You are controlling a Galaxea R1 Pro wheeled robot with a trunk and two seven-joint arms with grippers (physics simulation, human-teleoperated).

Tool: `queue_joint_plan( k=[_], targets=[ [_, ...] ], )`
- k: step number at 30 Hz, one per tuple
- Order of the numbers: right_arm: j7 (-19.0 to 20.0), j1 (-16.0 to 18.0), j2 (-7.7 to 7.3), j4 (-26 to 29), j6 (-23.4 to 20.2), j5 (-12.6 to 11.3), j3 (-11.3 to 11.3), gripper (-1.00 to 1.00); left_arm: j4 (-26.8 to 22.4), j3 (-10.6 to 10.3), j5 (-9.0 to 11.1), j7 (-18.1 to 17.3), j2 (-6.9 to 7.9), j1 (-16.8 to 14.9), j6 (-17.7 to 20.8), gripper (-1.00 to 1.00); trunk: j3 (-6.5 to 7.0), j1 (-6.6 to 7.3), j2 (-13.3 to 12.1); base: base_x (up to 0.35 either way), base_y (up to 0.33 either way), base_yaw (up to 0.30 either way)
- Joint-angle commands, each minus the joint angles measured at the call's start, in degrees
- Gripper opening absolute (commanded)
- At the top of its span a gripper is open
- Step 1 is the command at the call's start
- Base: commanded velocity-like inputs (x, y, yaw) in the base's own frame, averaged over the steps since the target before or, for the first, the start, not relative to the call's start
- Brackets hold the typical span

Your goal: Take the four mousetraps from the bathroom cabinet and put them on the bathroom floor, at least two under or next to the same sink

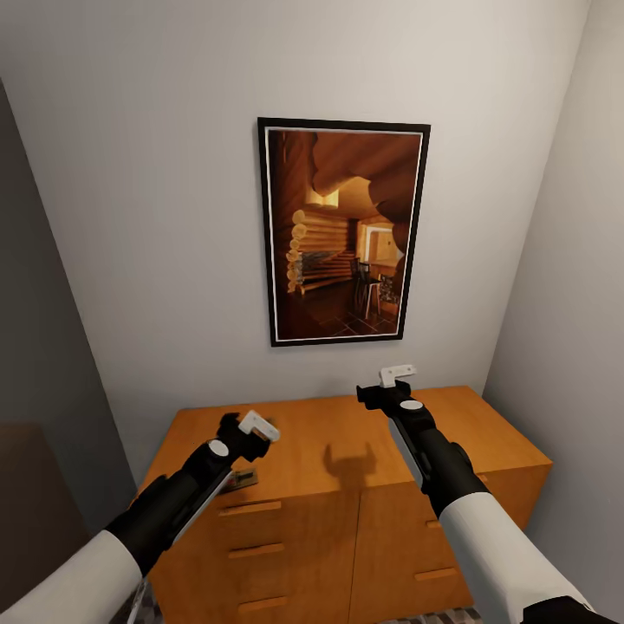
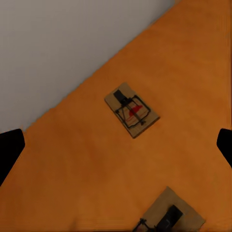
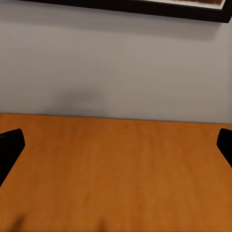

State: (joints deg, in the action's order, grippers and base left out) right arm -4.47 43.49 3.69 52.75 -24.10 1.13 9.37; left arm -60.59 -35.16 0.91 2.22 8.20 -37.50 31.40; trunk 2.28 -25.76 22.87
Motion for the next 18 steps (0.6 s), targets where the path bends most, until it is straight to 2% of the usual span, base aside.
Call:
queue_joint_plan(
  k=[1,6,10,18],
  targets=[
    [-0.27,0.02,0.01,0.06,-0.36,0.11,0.13,1.0,-0.11,-0.19,0.06,-0.5,0.28,-0.04,0.23,1.0,-0.03,-0.02,0.05,0.0,0.0,0.0],
    [-0.27,0.02,0.07,0.02,-0.37,0.04,0.12,1.0,-0.27,-0.07,-0.44,-5.94,1.96,-0.08,0.02,1.0,-0.03,-0.02,0.05,0.0,0.0,0.0],
    [-0.26,0.02,0.08,-0.06,-0.34,-0.1,0.12,1.0,-0.31,-0.24,-1.01,-8.74,4.02,-0.07,-1.77,1.0,-0.03,-0.02,0.05,0.0,0.0,0.0],
    [-0.27,0.02,0.09,-0.18,-0.33,-0.23,0.12,1.0,-0.11,-0.38,-1.27,-10.79,6.07,-0.05,-6.46,1.0,-0.03,-0.02,0.05,0.0,0.0,0.0]
  ],
)
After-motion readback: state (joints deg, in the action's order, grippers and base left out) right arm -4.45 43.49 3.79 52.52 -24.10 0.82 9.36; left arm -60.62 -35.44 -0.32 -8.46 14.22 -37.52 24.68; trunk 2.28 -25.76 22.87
